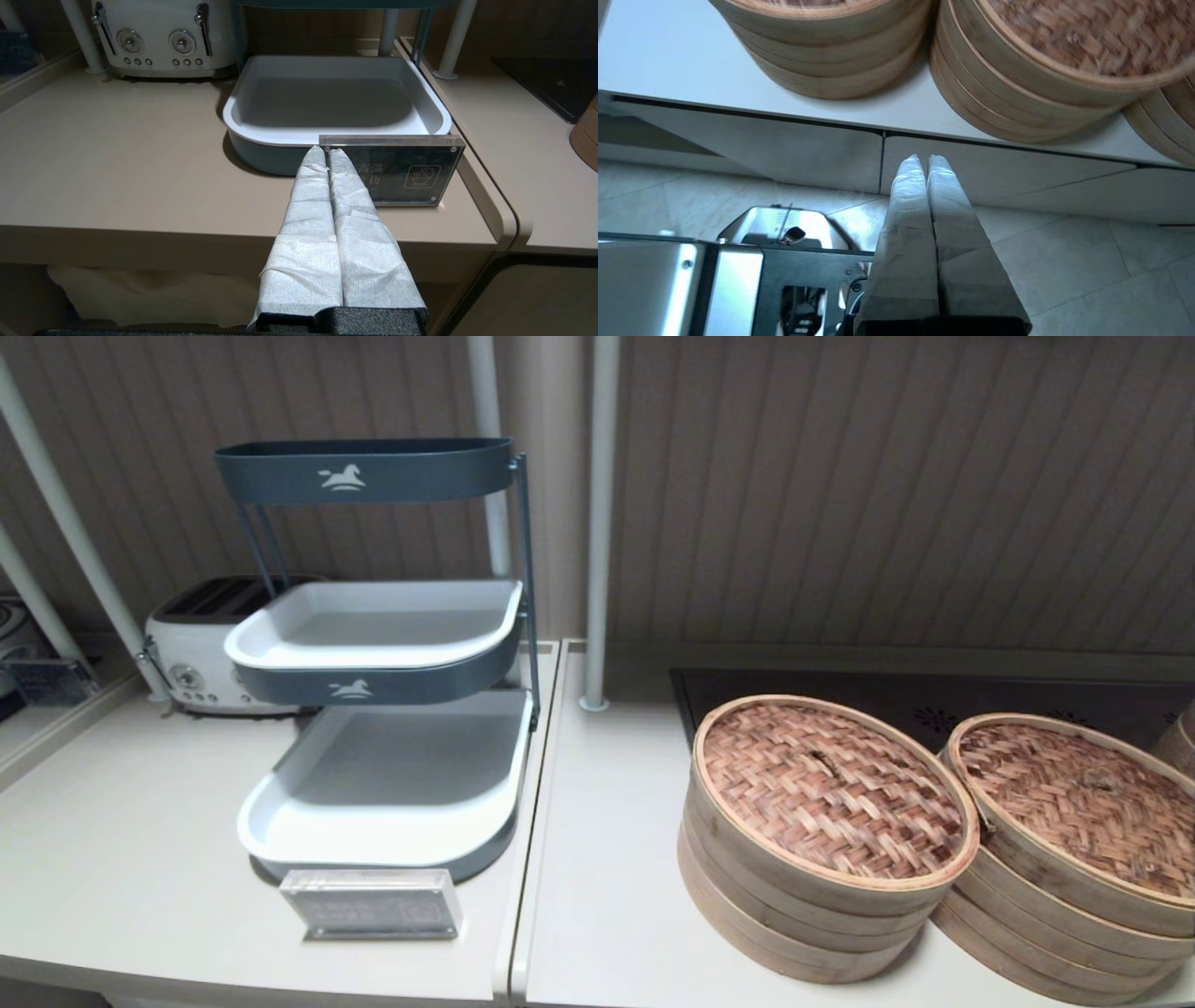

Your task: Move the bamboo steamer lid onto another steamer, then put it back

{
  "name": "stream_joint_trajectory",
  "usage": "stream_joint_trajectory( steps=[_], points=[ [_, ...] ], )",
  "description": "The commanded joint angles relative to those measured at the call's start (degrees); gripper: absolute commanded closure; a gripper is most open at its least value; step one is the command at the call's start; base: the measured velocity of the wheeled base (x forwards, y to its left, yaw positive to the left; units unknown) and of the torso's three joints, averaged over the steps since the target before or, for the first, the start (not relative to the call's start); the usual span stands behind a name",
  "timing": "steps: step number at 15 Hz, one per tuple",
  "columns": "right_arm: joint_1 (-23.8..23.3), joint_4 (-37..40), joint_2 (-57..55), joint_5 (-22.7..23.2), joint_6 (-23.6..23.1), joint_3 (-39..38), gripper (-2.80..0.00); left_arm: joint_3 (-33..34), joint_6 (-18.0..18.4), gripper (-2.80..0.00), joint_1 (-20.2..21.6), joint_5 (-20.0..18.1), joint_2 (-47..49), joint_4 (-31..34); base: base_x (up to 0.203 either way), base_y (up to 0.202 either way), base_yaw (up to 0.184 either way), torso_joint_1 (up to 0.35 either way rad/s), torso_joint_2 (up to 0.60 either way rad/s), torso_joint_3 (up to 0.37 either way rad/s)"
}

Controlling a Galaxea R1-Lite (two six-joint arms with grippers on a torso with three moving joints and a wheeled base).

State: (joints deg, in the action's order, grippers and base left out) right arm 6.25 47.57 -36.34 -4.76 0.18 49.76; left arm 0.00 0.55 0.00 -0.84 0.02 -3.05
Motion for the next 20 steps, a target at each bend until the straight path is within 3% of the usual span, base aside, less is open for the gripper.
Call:
stream_joint_trajectory(
  steps=[1, 4, 5, 7, 9, 13, 17, 20],
  points=[
    [-0.7, -1.2, 12.7, -0.7, -0.1, -8.0, 0.00, 1.6, 0.0, 0.00, 0.0, 0.0, -0.2, 0.0, 0.000, 0.000, 0.000, 0.000, 0.00, 0.000],
    [-0.1, -7.4, 20.0, -1.4, 1.4, -24.5, 0.00, 1.6, 0.0, 0.00, 0.0, 0.0, -0.1, 0.0, 0.000, 0.000, 0.000, 0.000, 0.00, 0.000],
    [0.0, -13.3, 20.1, -1.4, 1.7, -30.3, 0.00, 1.6, 0.0, 0.00, 0.0, 0.0, -0.1, 0.0, 0.000, 0.000, 0.000, 0.000, 0.00, 0.000],
    [0.1, -33.2, 20.2, -1.1, 1.9, -42.2, 0.00, 1.6, 0.1, 0.00, 0.0, 0.1, -0.2, 0.0, 0.000, 0.000, 0.000, 0.000, 0.00, 0.000],
    [0.2, -42.6, 20.4, 1.2, 2.4, -46.4, 0.00, 1.6, 0.0, 0.00, 0.0, 0.0, -0.1, 0.0, 0.000, 0.000, 0.000, 0.000, 0.00, 0.000],
    [-8.5, -42.2, 23.6, 3.4, 0.6, -47.3, 0.00, 1.6, 0.0, 0.00, 0.0, 0.0, -0.2, 0.0, 0.000, 0.000, 0.000, 0.000, 0.00, 0.000],
    [-6.9, -42.9, 35.4, 4.9, -2.2, -48.2, 0.00, 1.6, 0.0, 0.00, 0.0, 0.1, -0.1, -0.1, 0.000, 0.000, 0.000, 0.000, 0.00, 0.000],
    [-6.7, -47.5, 36.1, 5.2, -3.8, -50.2, 0.00, 1.6, 0.0, 0.00, 0.0, 0.0, -0.1, 0.0, 0.000, 0.000, 0.000, 0.000, 0.00, 0.000]
  ],
)
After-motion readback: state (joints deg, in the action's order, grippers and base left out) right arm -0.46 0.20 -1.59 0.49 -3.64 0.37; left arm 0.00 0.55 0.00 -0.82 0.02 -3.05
